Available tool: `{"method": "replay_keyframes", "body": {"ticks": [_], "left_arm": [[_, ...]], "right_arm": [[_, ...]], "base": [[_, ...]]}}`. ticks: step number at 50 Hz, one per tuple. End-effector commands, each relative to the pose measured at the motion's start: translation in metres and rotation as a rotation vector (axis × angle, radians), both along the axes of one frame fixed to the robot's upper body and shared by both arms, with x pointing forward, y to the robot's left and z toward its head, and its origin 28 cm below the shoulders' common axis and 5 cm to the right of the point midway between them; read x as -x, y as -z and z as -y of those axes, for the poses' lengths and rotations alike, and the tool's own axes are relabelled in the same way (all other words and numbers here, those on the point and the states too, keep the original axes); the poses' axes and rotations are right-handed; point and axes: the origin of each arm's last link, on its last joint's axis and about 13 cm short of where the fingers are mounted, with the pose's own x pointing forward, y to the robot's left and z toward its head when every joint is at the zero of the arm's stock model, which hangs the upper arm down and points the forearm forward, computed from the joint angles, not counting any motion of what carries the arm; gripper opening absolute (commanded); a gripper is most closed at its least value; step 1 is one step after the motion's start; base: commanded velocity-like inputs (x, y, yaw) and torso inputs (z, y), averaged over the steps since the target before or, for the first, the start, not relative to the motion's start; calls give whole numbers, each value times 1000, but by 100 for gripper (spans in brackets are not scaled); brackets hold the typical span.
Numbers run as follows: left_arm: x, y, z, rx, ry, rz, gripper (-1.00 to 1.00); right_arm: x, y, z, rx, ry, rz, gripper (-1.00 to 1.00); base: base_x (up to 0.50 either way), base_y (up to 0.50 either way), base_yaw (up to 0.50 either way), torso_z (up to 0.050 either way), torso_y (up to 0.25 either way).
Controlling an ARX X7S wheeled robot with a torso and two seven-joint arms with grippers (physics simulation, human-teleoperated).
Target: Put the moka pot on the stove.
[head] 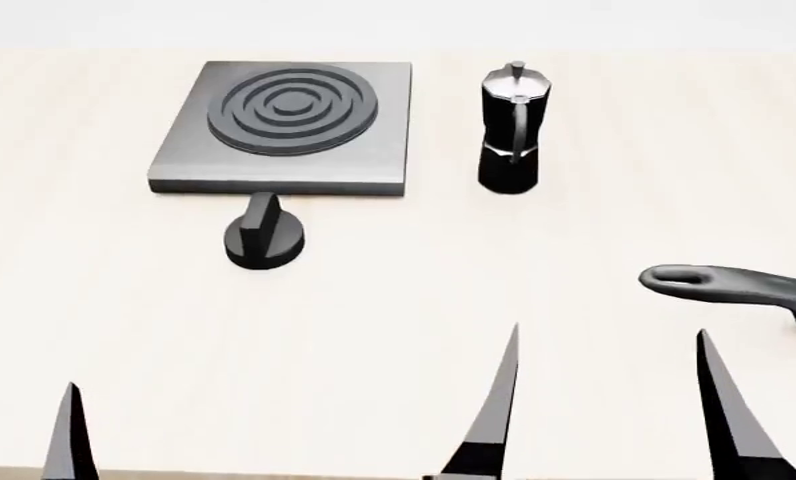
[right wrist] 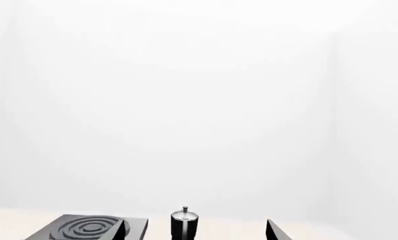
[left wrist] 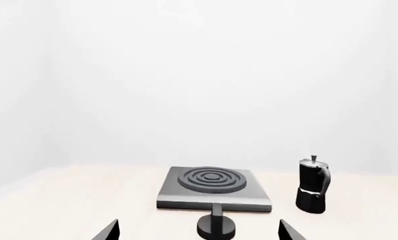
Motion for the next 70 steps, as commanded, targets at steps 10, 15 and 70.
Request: {"method": "replay_keyframes", "body": {"ticks": [10, 15, 70], "left_arm": [[7, -10, 0, 0, 11, 54, 100], [7, -10, 0, 0, 13, 54, 100], [8, -9, 1, 0, 26, 53, 100]], "right_arm": [[4, -9, 1, 12, -7, 41, 100], [4, -9, 0, 10, -9, 39, 100], [3, -6, -1, 29, -32, 34, 100]], "base": [[500, 50, 0, 0, 0], [500, 51, 0, 0, 0], [291, 145, 0, 0, 0]]}}
